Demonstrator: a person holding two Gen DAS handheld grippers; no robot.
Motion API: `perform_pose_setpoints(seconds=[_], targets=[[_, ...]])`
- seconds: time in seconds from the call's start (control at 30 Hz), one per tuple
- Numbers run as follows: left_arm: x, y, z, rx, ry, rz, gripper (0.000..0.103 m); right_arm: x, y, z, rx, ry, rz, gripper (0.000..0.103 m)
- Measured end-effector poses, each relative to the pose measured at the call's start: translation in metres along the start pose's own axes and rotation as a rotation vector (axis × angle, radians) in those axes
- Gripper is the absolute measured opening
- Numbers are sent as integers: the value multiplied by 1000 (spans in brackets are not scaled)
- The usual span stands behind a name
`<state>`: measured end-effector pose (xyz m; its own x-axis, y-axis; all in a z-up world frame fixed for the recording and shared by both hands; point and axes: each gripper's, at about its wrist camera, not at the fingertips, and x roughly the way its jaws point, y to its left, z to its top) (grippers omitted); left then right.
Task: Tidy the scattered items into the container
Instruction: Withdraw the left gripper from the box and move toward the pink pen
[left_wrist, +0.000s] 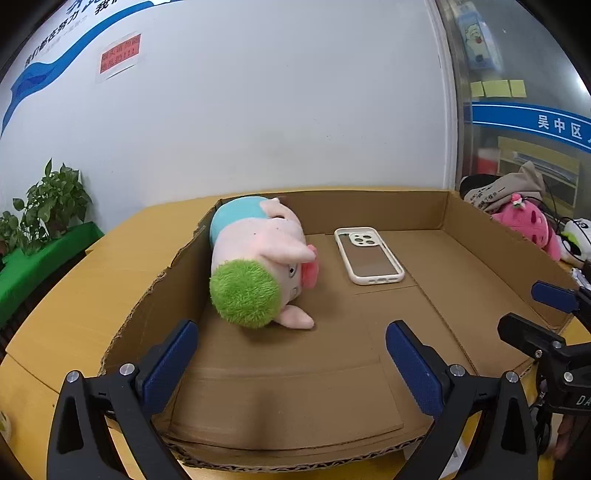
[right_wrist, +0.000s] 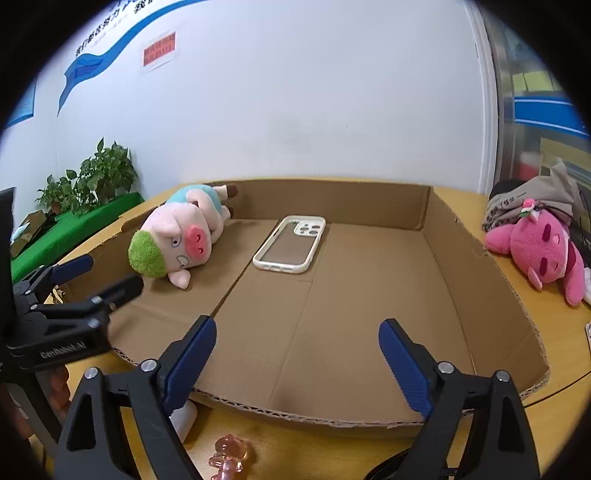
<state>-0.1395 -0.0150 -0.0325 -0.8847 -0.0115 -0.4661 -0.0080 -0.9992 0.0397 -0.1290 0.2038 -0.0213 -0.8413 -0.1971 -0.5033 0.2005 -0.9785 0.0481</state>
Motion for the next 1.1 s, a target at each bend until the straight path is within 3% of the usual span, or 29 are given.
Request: perform_pose_setpoints(seconds=[0.23,0.37,0.5,0.7,0.87,1.1], targets=[[4,1,3,-1,21,-22,103,0,-1,0,1,-5,-8,92],[14,7,5,-29,82,-107,103,1,-1,1,-1,0,-12,95],[13,5,4,-27,81,-93,103,3,-2,1,3,10,-37,103],[-8,3,3,-19,-21,-47,103,4,-3,2,6,8,-37,102],[-33,12,8,-101,-102,-84,103,5,-3,2,10,5,-40,102],[-37,9,2,-92,-76,-63,103,6,-4,3,13,4,-41,103]])
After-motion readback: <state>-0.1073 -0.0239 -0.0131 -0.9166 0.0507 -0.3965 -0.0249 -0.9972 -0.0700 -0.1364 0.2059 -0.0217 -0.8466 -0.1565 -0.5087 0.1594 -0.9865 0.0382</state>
